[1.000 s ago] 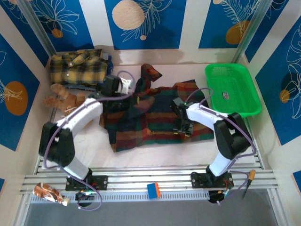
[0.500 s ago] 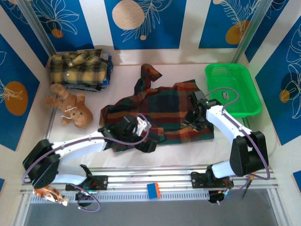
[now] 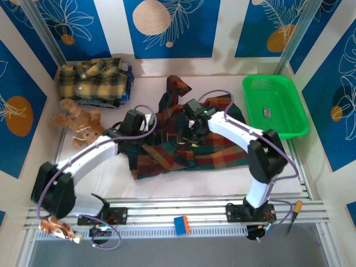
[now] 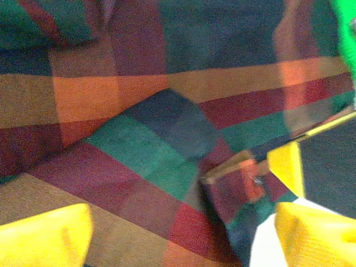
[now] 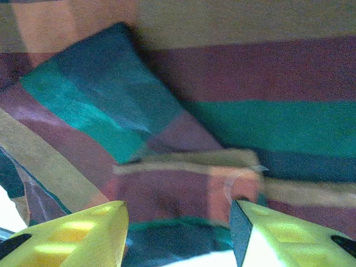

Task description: Fold and stack the long sleeve shirts

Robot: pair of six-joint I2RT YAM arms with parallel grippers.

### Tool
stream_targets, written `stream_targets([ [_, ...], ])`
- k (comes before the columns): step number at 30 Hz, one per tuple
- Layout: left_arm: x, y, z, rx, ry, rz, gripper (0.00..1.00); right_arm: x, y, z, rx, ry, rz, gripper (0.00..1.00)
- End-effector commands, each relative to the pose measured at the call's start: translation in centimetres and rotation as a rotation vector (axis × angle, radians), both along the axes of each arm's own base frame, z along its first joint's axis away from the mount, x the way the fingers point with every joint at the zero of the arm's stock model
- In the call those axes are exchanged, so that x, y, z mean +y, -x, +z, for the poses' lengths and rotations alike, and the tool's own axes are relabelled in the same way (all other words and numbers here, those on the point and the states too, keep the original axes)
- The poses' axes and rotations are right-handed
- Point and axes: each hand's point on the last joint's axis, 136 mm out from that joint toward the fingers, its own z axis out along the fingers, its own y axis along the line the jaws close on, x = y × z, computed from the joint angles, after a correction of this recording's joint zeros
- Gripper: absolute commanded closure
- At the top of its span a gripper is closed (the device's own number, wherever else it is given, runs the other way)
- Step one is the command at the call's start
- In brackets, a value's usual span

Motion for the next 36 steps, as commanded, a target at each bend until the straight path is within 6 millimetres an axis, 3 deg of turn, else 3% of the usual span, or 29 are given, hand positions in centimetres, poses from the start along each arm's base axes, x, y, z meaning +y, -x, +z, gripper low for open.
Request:
stream_targets([
  [1, 1.6, -0.7, -2.7, 0.119, -0.047, 0.093, 0.27, 2.0, 1.1, 0.0, 0.035, 0.036, 0.099, 0.47],
  [5, 2.7, -0.7, -6.2, 0.217, -0.125, 0.141, 0.35, 3.6, 1.9, -0.4, 0.016, 0.144, 0.19, 0.47],
  [9, 4.8, 0.9, -10.1, 0.337, -0.137, 0.231, 0.4, 3.4, 2.9, -2.0, 0.003, 0.295, 0.227, 0.5],
  [14, 5.0, 2.3, -11.6, 0.379, -0.115, 0.219, 0.4, 0.8, 5.2, -4.3, 0.022, 0.506, 0.25, 0.6],
  [17, 5.4, 3.0, -12.4, 0.398, -0.118, 0.223, 0.41, -2.0, 7.1, -4.2, 0.041, 0.597, 0.19, 0.67],
  [21, 5.6, 4.0, -13.3, 0.422, -0.116, 0.225, 0.4, -5.7, 11.3, -3.5, 0.098, 0.652, 0.08, 0.69],
  [24, 5.6, 4.5, -13.8, 0.433, -0.105, 0.225, 0.41, -8.4, 15.2, -3.2, 0.146, 0.676, -0.013, 0.68],
  [27, 5.4, 4.7, -13.9, 0.436, -0.083, 0.223, 0.41, -9.6, 18.3, -3.5, 0.188, 0.636, -0.088, 0.6],
  [30, 4.7, 4.5, -13.2, 0.418, -0.041, 0.204, 0.39, -9.1, 18.5, -2.7, 0.155, 0.551, -0.109, 0.49],
  [33, 3.8, 4.1, -11.6, 0.39, 0.014, 0.177, 0.35, -8.8, 17.5, -1.3, 0.122, 0.471, -0.153, 0.46],
  [36, 3.1, 3.5, -9.1, 0.348, 0.07, 0.163, 0.25, -8.4, 16.9, -2.1, 0.16, 0.372, -0.197, 0.45],
])
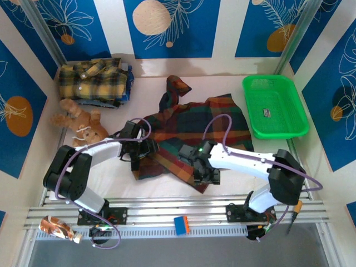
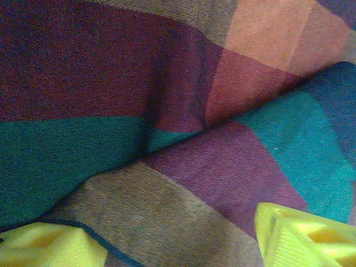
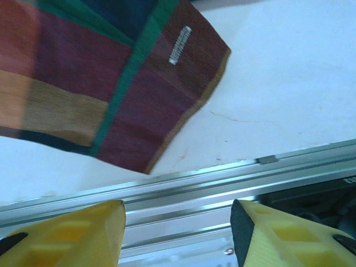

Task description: Fold and stack the long sleeve shirts

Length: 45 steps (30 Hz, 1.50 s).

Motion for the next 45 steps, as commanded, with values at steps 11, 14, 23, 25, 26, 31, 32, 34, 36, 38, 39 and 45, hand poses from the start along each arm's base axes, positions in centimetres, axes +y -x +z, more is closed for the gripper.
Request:
stream_targets([
  [11, 0.8, 2.1, 9.0, -0.092, 0.078, 0.001, 0.02, -0.1, -0.6, -6.1, 0.139, -0.171, -0.231, 0.45],
  [14, 1.8, 2.7, 9.7, -0.112, 0.058, 0.011, 0.0, 0.0, -1.1, -7.1, 0.161, -0.14, -0.23, 0.46],
  [23, 4.6, 3.6, 12.3, -0.216, 0.004, 0.069, 0.0, 0.2, -4.2, -7.0, 0.11, -0.007, -0.147, 0.9],
  [25, 5.1, 3.6, 12.6, -0.224, -0.016, 0.079, 0.0, 0.6, -4.9, -5.3, 0.082, -0.001, -0.1, 0.96],
  [26, 5.4, 3.7, 12.8, -0.228, -0.024, 0.086, 0.0, 0.6, -5.2, -4.2, 0.064, 0.005, -0.07, 0.98],
  [31, 5.5, 3.4, 13.6, -0.247, -0.011, 0.113, 0.0, 1.4, -6.2, 2.0, -0.049, -0.038, 0.063, 1.0],
  [32, 5.4, 3.2, 13.6, -0.249, -0.005, 0.119, 0.0, 1.5, -6.5, 3.3, -0.073, -0.054, 0.078, 1.0],
  [34, 5.2, 2.8, 13.7, -0.253, 0.005, 0.131, 0.0, 1.4, -7.0, 5.6, -0.116, -0.088, 0.113, 1.0],
  [36, 5.0, 2.3, 13.8, -0.256, 0.017, 0.137, 0.0, 0.8, -7.6, 7.5, -0.157, -0.105, 0.134, 1.0],
  [38, 4.5, 1.7, 13.9, -0.26, 0.034, 0.136, 0.0, -0.1, -8.6, 9.1, -0.194, -0.109, 0.143, 1.0],
  [39, 4.3, 1.5, 13.9, -0.259, 0.039, 0.138, 0.0, -0.4, -9.1, 9.7, -0.212, -0.117, 0.151, 1.0],
  [45, 2.6, -0.2, 14.3, -0.256, 0.052, 0.135, 0.0, -2.3, -12.3, 11.4, -0.284, -0.159, 0.211, 1.0],
])
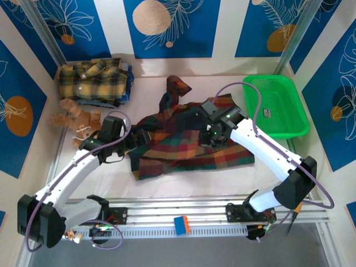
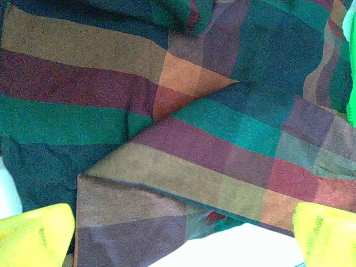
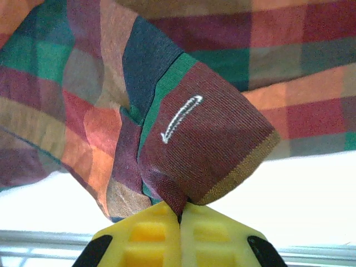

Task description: Fold and stack the long sleeve shirts

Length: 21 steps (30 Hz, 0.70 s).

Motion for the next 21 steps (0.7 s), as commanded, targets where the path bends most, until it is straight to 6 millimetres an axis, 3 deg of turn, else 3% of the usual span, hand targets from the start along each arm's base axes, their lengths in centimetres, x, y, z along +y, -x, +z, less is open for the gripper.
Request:
stream_targets([
  [1, -1.4, -1.9, 2.1, -0.051, 0.032, 0.015, 0.0, -1.6, -0.8, 0.7, -0.024, 0.034, 0.089, 1.0],
  [8, -4.7, -2.7, 1.0, -0.013, 0.036, 0.006, 0.0, -3.6, -2.3, -1.3, -0.008, 0.026, 0.082, 1.0],
  [14, -8.1, -3.1, -0.3, 0.01, 0.013, -0.034, 0.0, -5.1, -2.2, -3.1, 0.036, 0.028, 0.051, 1.0],
  [21, -10.3, -4.1, -1.4, 0.025, -0.008, -0.056, 0.0, -6.8, -1.4, -5.5, 0.087, 0.044, 0.012, 1.0],
])
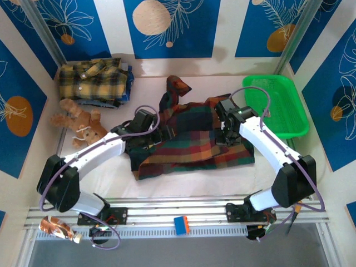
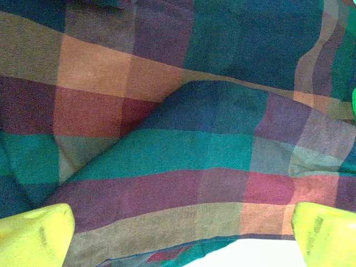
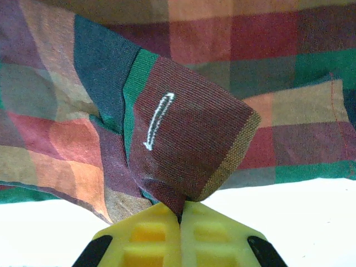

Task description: Fold and stack the long sleeve shirts

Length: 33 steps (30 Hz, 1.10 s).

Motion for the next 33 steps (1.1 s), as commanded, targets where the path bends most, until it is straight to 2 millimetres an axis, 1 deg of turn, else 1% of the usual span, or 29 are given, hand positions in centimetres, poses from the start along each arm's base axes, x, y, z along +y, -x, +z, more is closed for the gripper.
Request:
stream_targets([
  [1, -1.0, -1.3, 0.8, -0.032, 0.005, 0.016, 0.0, -0.3, 0.5, -0.6, 0.013, -0.018, 0.004, 1.0],
  [6, -1.5, -1.9, -0.4, -0.015, -0.018, 0.012, 0.0, -1.5, 1.0, -2.2, 0.049, 0.015, -0.019, 1.0],
  [12, -2.0, -2.2, -1.8, 0.006, -0.04, 0.003, 0.0, -2.8, 1.3, -3.0, 0.07, 0.038, -0.043, 1.0],
  [16, -2.6, -1.9, -3.2, 0.034, -0.053, -0.012, 0.0, -3.4, 1.3, -3.9, 0.086, 0.059, -0.053, 1.0],
  [20, -2.9, -1.4, -5.1, 0.062, -0.087, -0.027, 0.0, -3.8, 0.7, -4.6, 0.092, 0.069, -0.07, 1.0],
  [25, -1.7, -0.7, -7.2, 0.091, -0.146, -0.01, 0.0, -4.3, -0.2, -5.1, 0.098, 0.082, -0.091, 1.0],
  [33, 0.2, 1.1, -10.3, 0.134, -0.234, -0.024, 0.01, -4.8, -1.1, -7.3, 0.147, 0.118, -0.099, 0.99],
])
